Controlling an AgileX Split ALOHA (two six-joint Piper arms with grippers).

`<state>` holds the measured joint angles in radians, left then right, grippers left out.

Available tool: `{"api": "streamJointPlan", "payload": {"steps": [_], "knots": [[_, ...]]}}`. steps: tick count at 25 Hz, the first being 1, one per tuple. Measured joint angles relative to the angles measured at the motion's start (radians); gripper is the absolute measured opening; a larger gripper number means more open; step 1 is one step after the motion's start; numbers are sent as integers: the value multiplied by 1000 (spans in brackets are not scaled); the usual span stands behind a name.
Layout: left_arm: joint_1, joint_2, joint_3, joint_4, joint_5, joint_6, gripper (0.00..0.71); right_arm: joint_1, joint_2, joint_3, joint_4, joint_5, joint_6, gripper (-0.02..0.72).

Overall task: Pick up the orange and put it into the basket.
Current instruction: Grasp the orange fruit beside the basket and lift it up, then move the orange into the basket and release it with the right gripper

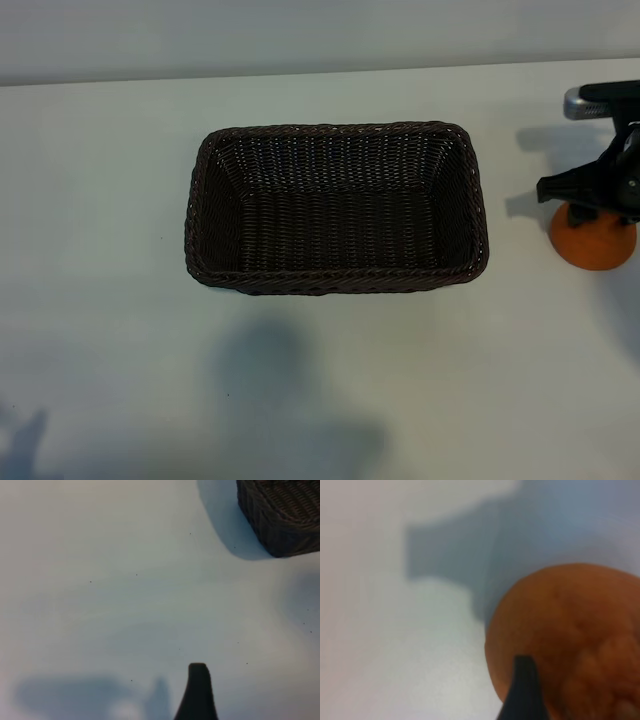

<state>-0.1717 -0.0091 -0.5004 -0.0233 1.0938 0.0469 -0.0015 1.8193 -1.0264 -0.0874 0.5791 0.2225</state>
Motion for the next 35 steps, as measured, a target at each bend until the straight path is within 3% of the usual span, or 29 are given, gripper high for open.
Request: {"api": "streamJointPlan", "payload": {"steps": [2, 4, 8, 10, 18, 29, 35], "knots": [[0, 0, 0, 0, 0, 0, 593, 0, 15, 0, 0, -1, 0, 508], [0, 0, 0, 0, 0, 0, 592, 0, 21, 0, 0, 2, 0, 437], [0, 0, 0, 0, 0, 0, 592, 0, 22, -4, 0, 18, 1, 152], [0, 0, 0, 0, 0, 0, 592, 0, 22, -9, 0, 25, 1, 94], [0, 0, 0, 0, 0, -32, 592, 0, 21, -20, -6, 62, 1, 95], [0, 0, 0, 0, 0, -35, 592, 10, -97, -227, 21, 340, -39, 93], [0, 0, 0, 0, 0, -35, 592, 32, -113, -277, 35, 409, -47, 93]]}}
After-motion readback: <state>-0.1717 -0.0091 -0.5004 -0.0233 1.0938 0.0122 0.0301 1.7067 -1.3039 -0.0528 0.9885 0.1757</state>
